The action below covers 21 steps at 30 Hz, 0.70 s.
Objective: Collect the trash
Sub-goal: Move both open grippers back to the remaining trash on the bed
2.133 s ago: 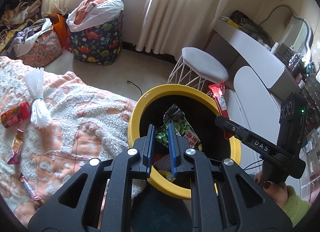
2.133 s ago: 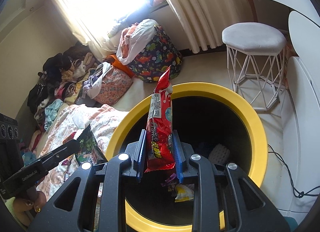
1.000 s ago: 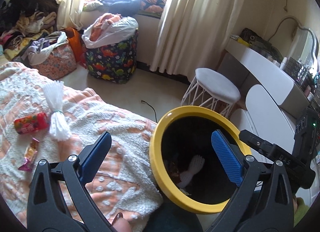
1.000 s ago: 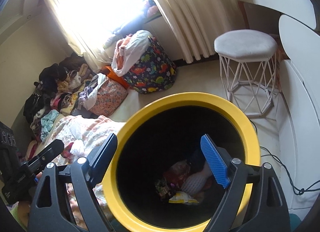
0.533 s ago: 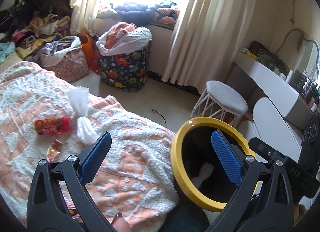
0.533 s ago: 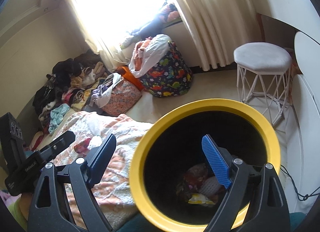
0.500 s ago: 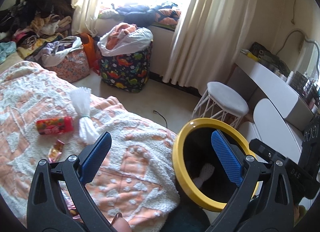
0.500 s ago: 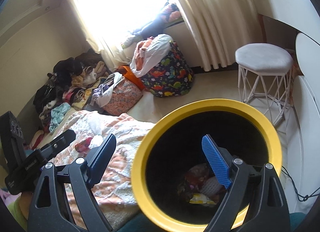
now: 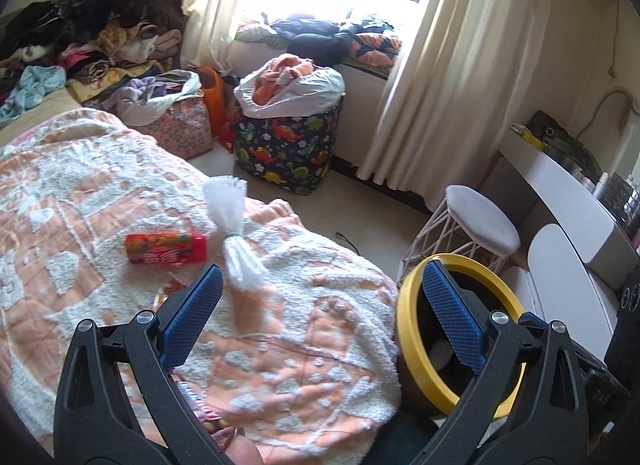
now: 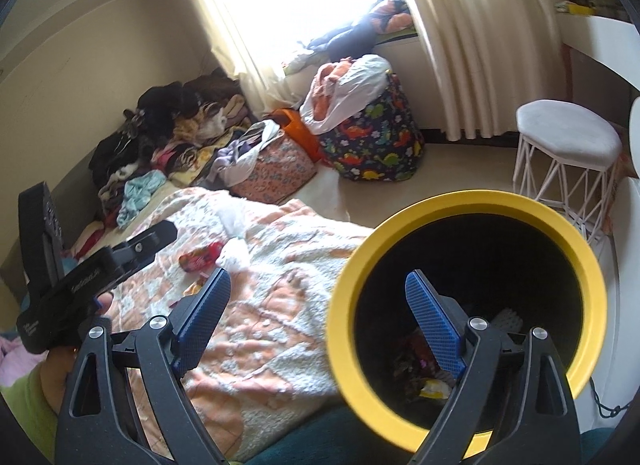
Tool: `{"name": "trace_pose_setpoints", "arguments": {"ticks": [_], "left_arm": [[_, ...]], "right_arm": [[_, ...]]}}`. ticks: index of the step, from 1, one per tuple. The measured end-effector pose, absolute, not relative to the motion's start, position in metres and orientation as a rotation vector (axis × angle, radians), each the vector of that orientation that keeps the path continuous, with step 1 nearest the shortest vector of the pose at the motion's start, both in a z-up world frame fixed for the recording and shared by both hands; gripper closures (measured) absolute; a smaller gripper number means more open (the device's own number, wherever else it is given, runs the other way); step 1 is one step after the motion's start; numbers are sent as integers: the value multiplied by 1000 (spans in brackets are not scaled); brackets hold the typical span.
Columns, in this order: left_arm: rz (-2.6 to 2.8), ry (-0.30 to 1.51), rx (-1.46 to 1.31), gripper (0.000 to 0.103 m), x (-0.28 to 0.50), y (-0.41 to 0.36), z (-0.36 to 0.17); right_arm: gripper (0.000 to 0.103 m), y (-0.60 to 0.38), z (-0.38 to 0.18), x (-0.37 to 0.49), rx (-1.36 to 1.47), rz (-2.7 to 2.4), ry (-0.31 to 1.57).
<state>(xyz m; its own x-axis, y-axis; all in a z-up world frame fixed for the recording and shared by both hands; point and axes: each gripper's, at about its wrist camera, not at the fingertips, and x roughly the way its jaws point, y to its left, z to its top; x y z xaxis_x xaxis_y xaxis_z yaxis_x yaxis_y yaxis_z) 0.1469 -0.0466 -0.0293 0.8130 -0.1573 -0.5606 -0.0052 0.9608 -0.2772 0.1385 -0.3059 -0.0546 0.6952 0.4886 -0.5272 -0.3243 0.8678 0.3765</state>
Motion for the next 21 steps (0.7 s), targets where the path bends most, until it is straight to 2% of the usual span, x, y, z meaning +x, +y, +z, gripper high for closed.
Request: {"name": "trace_pose_setpoints", "arguments": {"ticks": [21], "left_arm": [[95, 684, -364, 13, 138, 57, -53]], "right_arm": [[17, -186, -73, 125, 80, 730, 803]]}}
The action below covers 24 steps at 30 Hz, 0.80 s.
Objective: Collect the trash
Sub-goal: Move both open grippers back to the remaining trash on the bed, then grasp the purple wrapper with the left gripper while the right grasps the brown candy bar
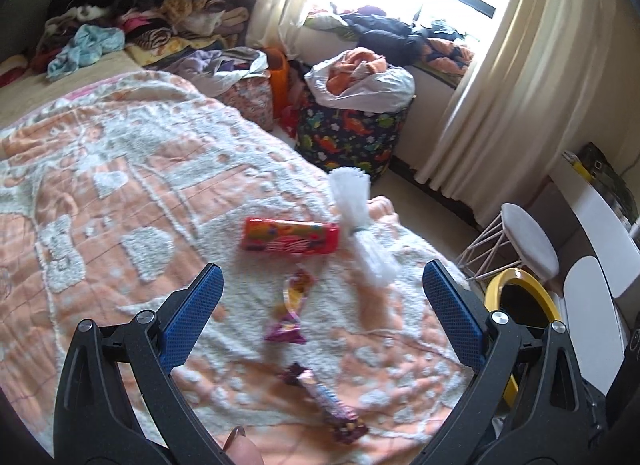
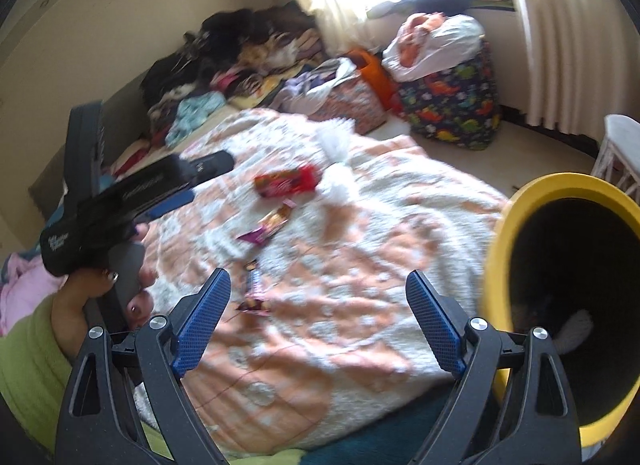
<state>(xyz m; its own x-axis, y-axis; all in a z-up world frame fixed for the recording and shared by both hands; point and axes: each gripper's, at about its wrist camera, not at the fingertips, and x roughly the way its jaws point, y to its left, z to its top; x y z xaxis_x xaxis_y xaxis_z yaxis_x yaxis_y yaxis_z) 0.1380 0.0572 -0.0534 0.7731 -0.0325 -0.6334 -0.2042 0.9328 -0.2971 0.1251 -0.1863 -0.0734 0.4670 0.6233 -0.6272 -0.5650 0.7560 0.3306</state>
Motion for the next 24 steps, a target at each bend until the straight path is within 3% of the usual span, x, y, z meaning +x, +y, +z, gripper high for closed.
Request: {"name": "trace_pose_setpoints", "arguments": {"ticks": [5, 9, 19, 24], "left_arm": [[101, 732, -396, 33, 139, 76, -66], [79, 773, -430, 42, 141, 85, -79], [18, 846, -475, 56, 153, 91, -103], [-9, 872, -486, 60, 162, 88, -111]], "right_arm": [[21, -151, -82, 124, 19, 809, 846], [29, -126, -95, 127, -22, 849, 903], [43, -85, -123, 137, -76, 892, 997], [63, -74, -141, 143, -111, 883, 1055]]}}
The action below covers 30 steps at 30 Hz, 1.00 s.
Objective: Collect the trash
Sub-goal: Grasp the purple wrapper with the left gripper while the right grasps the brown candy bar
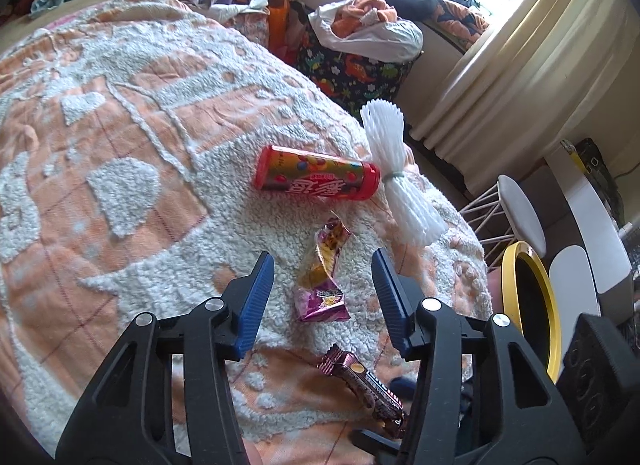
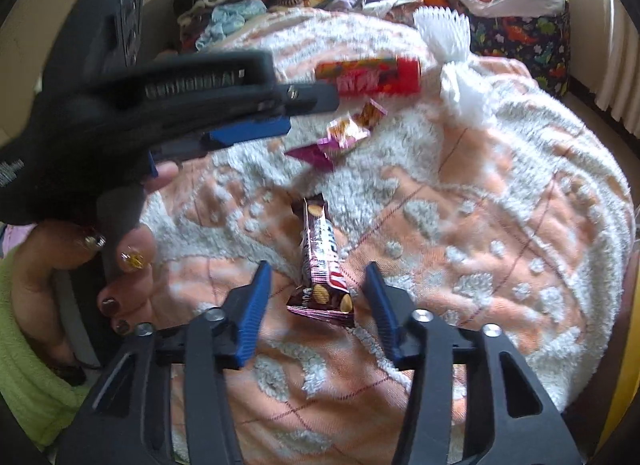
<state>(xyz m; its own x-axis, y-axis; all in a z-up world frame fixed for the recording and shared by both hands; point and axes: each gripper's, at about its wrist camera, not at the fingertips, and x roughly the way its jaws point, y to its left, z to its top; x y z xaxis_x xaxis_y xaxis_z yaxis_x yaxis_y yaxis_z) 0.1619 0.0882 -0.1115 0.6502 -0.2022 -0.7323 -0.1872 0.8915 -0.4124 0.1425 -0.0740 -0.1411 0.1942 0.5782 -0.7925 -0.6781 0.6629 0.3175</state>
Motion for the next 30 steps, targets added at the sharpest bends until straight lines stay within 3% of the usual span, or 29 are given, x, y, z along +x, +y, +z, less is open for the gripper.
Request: {"name": "trace_pose_setpoints", "arguments": {"ticks": [5, 8, 11, 30], "left_arm": [[-18, 905, -477, 64, 170, 82, -121], [-19, 925, -473, 70, 172, 79, -128], [-15, 944, -460, 80, 171, 75, -135], [-33, 889, -430, 83, 156, 58, -109]], "right_arm": [[80, -83, -148, 146, -78, 855, 1068], [82, -96, -149, 147, -30, 850, 1078], [83, -108, -148, 147, -1, 840, 1080], [83, -179, -118, 152, 167, 762, 1000]]}}
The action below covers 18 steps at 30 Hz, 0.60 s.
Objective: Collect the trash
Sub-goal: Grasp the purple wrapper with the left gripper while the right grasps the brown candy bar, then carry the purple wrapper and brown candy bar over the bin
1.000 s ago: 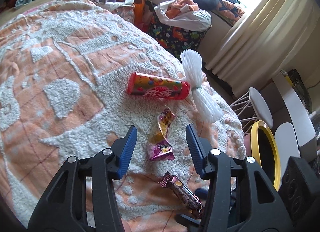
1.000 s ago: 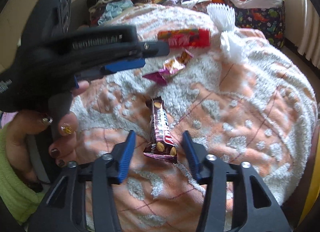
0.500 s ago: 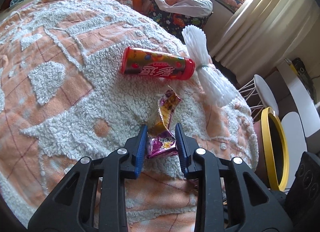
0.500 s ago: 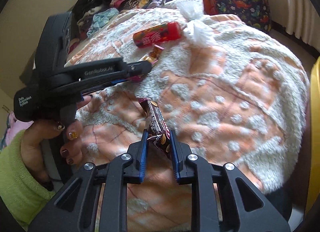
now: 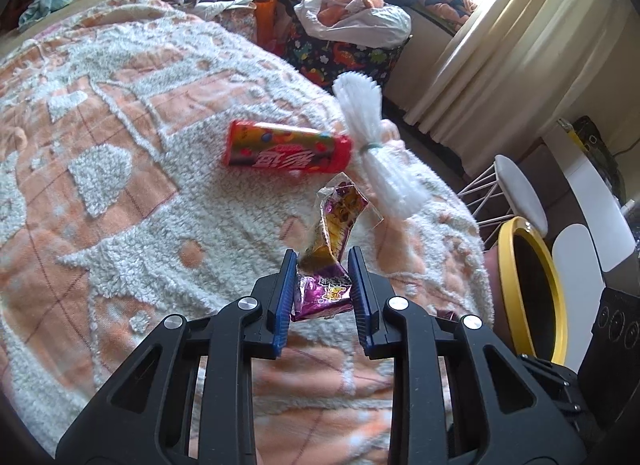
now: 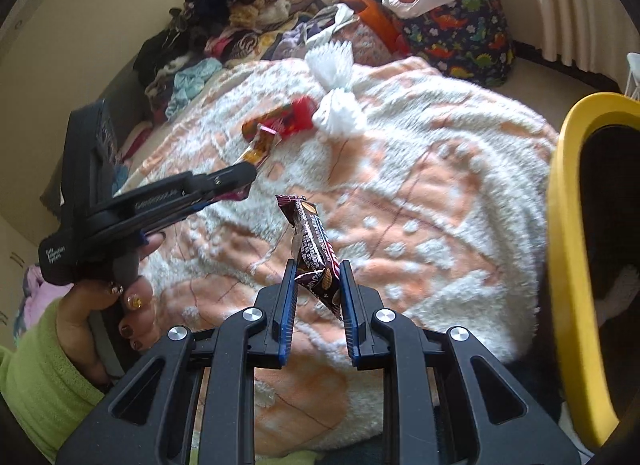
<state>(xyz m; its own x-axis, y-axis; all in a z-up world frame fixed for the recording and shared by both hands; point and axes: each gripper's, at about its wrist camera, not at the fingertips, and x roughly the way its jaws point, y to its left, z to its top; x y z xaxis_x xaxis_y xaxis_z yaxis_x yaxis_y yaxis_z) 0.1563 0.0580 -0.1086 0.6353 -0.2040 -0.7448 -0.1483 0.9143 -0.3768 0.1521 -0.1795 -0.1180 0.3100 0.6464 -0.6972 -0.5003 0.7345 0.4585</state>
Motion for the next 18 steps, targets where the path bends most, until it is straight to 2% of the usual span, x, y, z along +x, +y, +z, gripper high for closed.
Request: {"name": "trace_pose_setpoints", "arguments": {"ticks": [18], "left_arm": [[-128, 832, -372, 83, 164, 9, -71]], "right_arm": [[83, -246, -87, 156, 207, 615, 845]]}}
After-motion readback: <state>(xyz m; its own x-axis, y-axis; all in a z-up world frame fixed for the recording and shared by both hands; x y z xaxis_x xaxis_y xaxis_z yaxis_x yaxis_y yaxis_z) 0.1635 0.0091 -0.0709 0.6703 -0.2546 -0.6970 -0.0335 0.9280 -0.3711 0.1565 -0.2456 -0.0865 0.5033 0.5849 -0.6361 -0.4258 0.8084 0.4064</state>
